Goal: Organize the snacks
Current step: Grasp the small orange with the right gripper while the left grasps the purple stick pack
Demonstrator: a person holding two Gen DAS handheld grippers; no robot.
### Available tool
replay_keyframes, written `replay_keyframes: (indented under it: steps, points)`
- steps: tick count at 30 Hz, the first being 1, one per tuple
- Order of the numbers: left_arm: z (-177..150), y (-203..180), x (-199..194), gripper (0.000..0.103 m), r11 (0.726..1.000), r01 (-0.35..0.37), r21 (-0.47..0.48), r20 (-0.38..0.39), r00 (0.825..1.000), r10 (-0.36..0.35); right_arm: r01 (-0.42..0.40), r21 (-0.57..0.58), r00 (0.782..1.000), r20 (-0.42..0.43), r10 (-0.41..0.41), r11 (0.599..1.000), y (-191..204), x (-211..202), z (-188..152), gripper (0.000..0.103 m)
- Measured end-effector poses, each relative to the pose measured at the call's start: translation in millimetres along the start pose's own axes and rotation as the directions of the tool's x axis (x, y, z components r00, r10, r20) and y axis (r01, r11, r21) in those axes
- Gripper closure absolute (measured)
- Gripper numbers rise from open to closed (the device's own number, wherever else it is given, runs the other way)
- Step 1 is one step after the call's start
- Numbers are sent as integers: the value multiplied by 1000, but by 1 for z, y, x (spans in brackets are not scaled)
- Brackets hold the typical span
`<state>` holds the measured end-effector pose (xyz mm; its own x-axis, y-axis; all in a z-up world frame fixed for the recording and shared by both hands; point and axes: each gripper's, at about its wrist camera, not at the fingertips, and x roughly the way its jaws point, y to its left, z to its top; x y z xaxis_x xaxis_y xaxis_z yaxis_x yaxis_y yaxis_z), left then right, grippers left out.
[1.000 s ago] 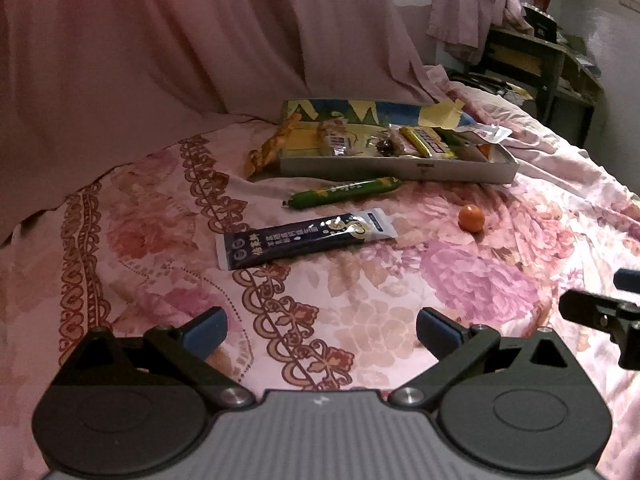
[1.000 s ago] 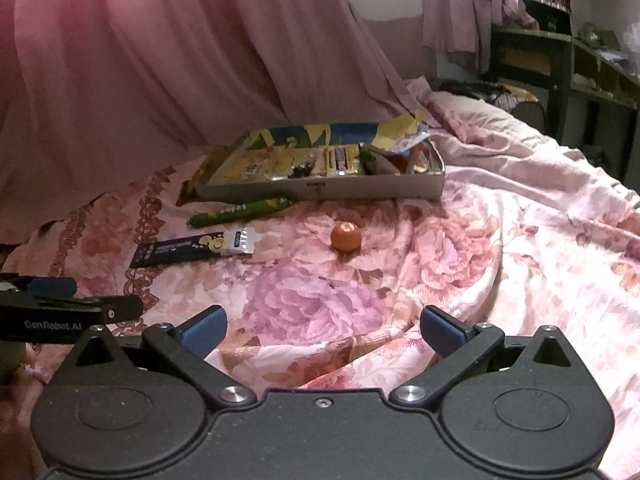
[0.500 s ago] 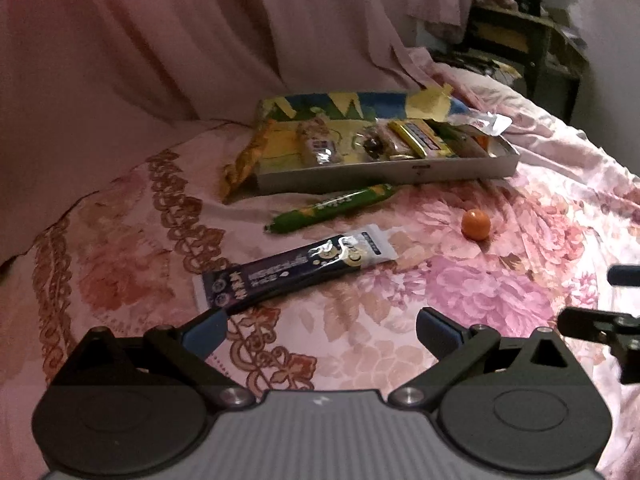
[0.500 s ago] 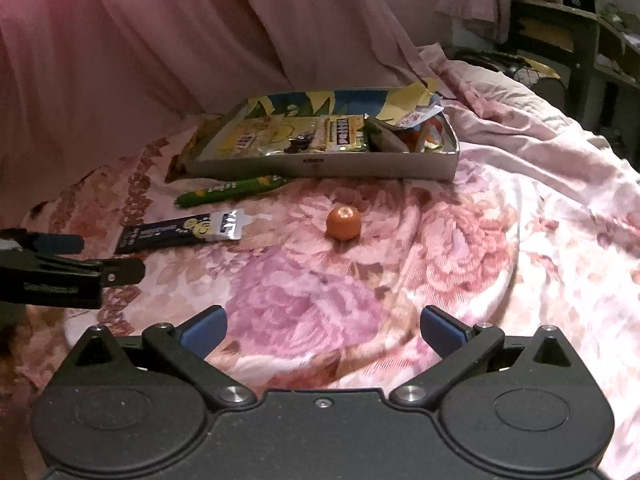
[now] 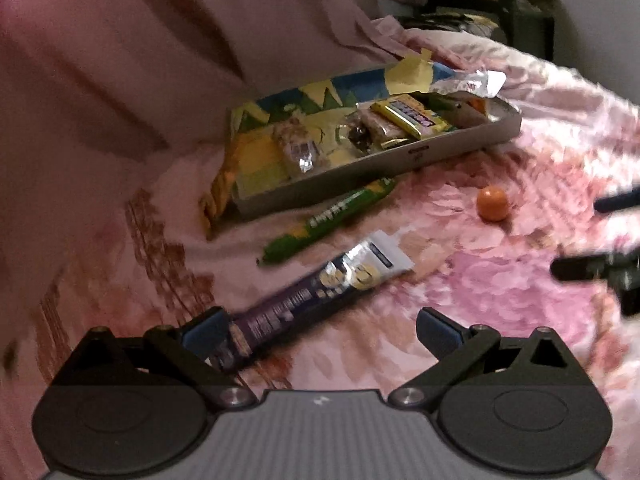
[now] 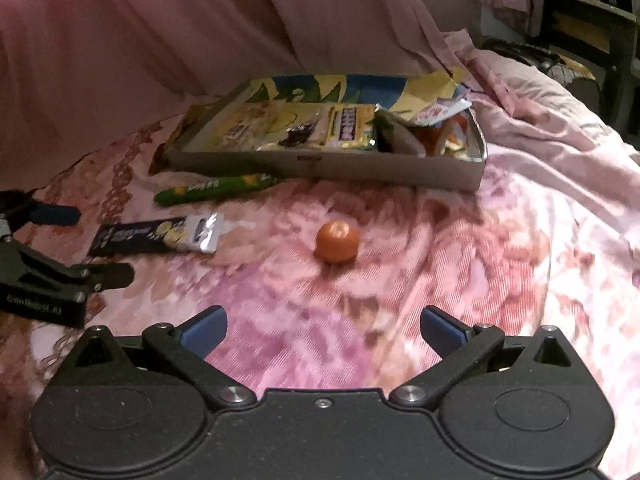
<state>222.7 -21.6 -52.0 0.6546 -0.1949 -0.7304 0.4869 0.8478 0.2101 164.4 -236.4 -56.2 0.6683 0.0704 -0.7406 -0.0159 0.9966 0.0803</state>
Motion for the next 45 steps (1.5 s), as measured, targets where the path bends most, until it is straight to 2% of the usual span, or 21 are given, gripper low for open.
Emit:
replay_keyframes:
  steps: [2,6,10,15,23,36,45]
  points:
    - [3,-3,7,0,999,-24,44,15,1000,24,3,3,1000,2,-3,1000,-6,9,6,1]
    - [9,-4,24,0,995,-11,100,13,1000,10,-19,25,1000,14,19,1000,-18,25,14,1]
    - [13,0,44,0,993,5,119,-12,1000,-3,-66,11,997,40,66,998,-22,40,19,1]
    - [14,17,65,0,998,36,55,-69,997,-32,-79,-13,995,59,79,997,-19,55,22,1]
    - [12,30,74,0,999,48,-1,-101,994,-48,-93,-64,992,73,98,994,-12,69,22,3]
    - [10,36,75,1,990,72,-120,-169,981,-92,-124,16,991,53,123,992,-21,79,23,7]
    - [9,35,72,1,981,67,-184,-206,973,-105,-119,16,991,58,118,993,-20,80,22,7]
